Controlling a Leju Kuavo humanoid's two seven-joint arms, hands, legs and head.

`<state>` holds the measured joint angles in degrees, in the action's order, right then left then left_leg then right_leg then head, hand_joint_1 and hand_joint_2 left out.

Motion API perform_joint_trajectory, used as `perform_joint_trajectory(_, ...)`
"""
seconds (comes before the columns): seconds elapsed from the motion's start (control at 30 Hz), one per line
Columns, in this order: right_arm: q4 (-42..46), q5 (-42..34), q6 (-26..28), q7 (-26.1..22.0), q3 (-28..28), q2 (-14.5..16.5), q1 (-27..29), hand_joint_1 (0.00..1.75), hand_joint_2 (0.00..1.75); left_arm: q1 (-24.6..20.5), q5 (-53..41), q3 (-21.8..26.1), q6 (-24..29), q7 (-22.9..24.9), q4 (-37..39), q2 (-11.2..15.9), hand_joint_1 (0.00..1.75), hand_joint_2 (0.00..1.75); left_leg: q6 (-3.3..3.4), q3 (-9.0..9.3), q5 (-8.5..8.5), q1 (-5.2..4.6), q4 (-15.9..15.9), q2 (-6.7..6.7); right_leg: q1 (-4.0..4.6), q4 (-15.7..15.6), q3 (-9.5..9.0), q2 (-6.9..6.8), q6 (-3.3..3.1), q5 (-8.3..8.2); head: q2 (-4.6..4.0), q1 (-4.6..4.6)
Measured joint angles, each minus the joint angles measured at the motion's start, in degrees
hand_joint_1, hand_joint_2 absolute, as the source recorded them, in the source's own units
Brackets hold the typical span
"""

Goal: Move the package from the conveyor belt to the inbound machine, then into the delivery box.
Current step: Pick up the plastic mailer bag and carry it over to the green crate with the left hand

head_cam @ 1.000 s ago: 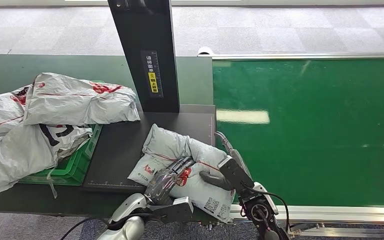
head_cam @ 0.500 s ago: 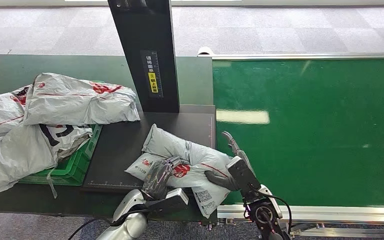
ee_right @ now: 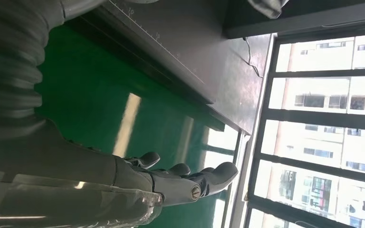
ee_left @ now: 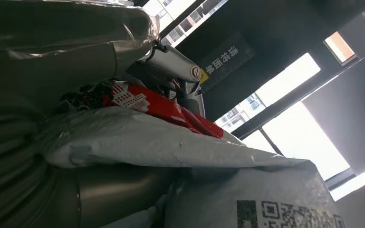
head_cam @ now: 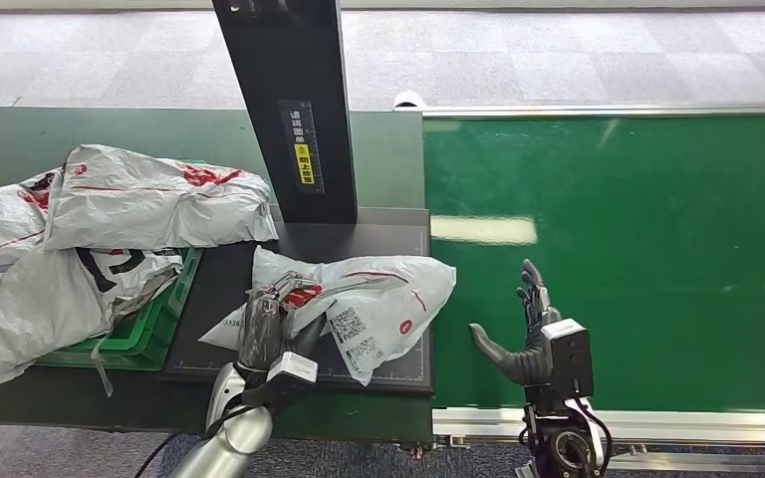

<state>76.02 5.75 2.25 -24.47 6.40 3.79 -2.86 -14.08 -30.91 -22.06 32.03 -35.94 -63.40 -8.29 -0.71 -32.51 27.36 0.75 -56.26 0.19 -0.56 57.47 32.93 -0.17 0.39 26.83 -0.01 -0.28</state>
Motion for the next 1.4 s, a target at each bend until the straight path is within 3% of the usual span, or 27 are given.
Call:
perform_joint_trajectory(0.5,1.4,-0.5,0.0,-0.1,-1.6,0.0,1.3,0.00,1.75,1.5,0.8,1.0,0.3,-0.6,-4.2,0.6,1.75,1.75,0.00,-0.02,0.00,0.00,0.0,0.01,0.00,0.0,0.02,0.00,0.00,0.00,0.01,0.00)
perform_joint_trajectory(0.77,3.8,-1.3,0.7,-0.9,-1.7,0.0,4.2,0.00,1.75,3.5,7.2,2.1,7.2,-3.8,-8.5,1.1,1.75,1.75,0.00,-0.05,0.01,0.00,0.0,0.01,0.01,0.0,0.06,0.00,-0.01,0.01,0.00,-0.01)
perform_joint_trajectory(0.9,5.9,-1.2,1.0,-0.9,-1.7,0.0,7.0,0.00,1.75,5.7,5.5,6.1,7.6,-3.9,-14.8,0.7,1.75,1.75,-0.01,-0.09,0.01,0.01,0.0,0.03,0.01,0.0,0.09,0.01,-0.02,0.02,0.01,0.00)
perform_joint_trajectory(1.1,7.2,0.4,1.2,-0.9,-1.5,1.3,8.6,0.00,1.75,5.4,-18.7,20.4,7.7,-4.1,-27.2,-3.9,1.75,1.75,0.00,-0.09,0.00,0.00,0.0,0.11,0.01,0.0,0.11,0.05,-0.02,0.01,0.01,0.01)
perform_joint_trajectory(1.23,7.7,0.6,1.3,-0.9,-1.5,1.7,9.0,0.00,1.75,4.7,-20.4,26.7,7.9,-4.1,-31.6,-5.7,1.75,1.75,-0.01,-0.06,-0.01,0.01,0.0,0.12,0.02,0.0,0.10,0.07,-0.03,0.01,0.01,0.01)
perform_joint_trajectory(1.4,8.0,0.6,1.3,-0.9,-1.5,2.0,9.0,0.00,1.75,4.6,-20.7,29.6,7.9,-4.1,-33.8,-6.7,1.75,1.75,-0.01,-0.08,0.00,0.01,0.0,0.11,0.01,0.0,0.11,0.07,-0.02,0.02,0.01,0.01)
